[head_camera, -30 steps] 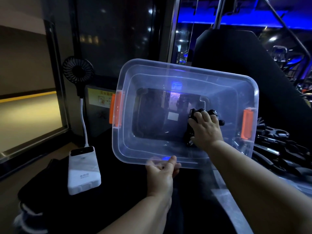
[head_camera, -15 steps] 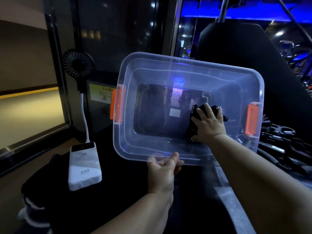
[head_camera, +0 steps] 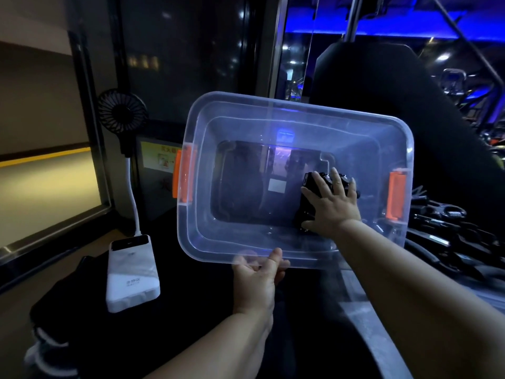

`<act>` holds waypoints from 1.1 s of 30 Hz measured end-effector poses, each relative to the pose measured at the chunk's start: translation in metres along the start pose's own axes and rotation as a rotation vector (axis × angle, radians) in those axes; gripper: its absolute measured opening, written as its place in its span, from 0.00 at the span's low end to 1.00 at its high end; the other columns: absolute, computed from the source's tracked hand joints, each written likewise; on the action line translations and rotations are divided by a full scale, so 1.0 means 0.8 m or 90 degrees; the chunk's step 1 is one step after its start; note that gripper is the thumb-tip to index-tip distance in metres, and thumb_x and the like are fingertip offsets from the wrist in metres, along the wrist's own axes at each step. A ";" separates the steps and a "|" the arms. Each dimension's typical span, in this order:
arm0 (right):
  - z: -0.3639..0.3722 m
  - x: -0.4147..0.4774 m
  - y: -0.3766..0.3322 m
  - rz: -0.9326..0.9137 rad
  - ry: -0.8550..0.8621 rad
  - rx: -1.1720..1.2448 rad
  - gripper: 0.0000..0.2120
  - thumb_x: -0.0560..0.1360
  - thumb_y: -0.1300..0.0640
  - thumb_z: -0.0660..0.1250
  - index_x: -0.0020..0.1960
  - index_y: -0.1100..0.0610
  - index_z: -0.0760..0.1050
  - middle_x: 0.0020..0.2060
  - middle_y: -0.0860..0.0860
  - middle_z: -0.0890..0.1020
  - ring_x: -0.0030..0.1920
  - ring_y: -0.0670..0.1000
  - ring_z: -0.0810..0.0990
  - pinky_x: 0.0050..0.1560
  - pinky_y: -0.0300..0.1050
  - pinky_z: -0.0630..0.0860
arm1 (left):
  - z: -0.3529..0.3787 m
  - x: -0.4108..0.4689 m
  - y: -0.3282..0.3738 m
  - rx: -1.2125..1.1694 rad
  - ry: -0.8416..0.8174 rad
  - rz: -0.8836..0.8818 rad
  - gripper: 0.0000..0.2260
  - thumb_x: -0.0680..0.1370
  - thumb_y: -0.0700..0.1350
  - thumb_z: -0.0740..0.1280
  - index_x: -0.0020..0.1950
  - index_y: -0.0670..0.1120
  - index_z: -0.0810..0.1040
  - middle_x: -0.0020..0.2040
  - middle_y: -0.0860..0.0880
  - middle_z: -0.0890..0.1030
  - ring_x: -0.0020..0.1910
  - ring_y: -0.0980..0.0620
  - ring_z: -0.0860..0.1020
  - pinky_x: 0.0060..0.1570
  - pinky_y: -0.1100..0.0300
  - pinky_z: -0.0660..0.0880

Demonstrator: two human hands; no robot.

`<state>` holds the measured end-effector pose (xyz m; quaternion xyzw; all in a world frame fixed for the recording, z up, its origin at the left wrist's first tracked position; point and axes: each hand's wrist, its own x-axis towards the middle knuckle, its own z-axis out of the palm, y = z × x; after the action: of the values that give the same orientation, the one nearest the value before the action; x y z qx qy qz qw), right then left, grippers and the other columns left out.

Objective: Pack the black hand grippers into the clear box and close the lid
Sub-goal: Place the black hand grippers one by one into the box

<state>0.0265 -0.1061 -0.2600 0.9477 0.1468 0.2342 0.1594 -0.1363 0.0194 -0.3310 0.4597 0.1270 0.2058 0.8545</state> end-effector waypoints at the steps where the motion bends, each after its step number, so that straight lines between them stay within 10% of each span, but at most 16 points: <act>1: -0.004 -0.005 0.000 0.012 0.001 0.020 0.42 0.68 0.29 0.63 0.76 0.39 0.50 0.78 0.47 0.40 0.75 0.60 0.32 0.71 0.68 0.37 | 0.000 0.000 0.000 0.002 0.001 0.001 0.14 0.75 0.41 0.70 0.52 0.45 0.66 0.45 0.36 0.82 0.37 0.53 0.84 0.35 0.65 0.77; 9: -0.029 -0.087 0.017 0.064 0.381 0.312 0.23 0.67 0.50 0.74 0.59 0.56 0.78 0.60 0.56 0.76 0.62 0.62 0.71 0.63 0.54 0.67 | 0.000 0.001 -0.002 0.014 -0.007 0.011 0.13 0.74 0.42 0.70 0.49 0.46 0.66 0.35 0.45 0.84 0.37 0.52 0.84 0.38 0.61 0.76; 14: -0.007 -0.135 0.043 0.198 0.481 0.459 0.12 0.70 0.56 0.73 0.52 0.59 0.78 0.50 0.57 0.78 0.53 0.60 0.74 0.58 0.47 0.66 | 0.000 -0.001 -0.001 0.012 -0.034 0.006 0.11 0.75 0.43 0.69 0.49 0.44 0.67 0.33 0.46 0.84 0.37 0.53 0.83 0.40 0.60 0.77; 21: 0.023 -0.162 0.113 0.445 0.425 0.593 0.18 0.75 0.48 0.58 0.50 0.60 0.77 0.47 0.59 0.78 0.52 0.60 0.74 0.53 0.49 0.66 | 0.002 -0.005 0.001 0.034 -0.038 0.009 0.10 0.76 0.44 0.68 0.50 0.42 0.70 0.37 0.45 0.84 0.41 0.50 0.83 0.44 0.58 0.78; 33: 0.094 -0.154 0.153 0.479 -0.062 0.419 0.25 0.80 0.40 0.51 0.73 0.49 0.64 0.75 0.49 0.62 0.74 0.54 0.58 0.68 0.59 0.58 | 0.002 -0.002 -0.003 0.049 -0.026 0.016 0.10 0.76 0.45 0.69 0.49 0.43 0.70 0.36 0.47 0.84 0.39 0.51 0.84 0.42 0.58 0.77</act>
<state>-0.0161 -0.2779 -0.3269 0.9448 -0.1470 0.1725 -0.2366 -0.1366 0.0165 -0.3323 0.4978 0.1116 0.2018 0.8361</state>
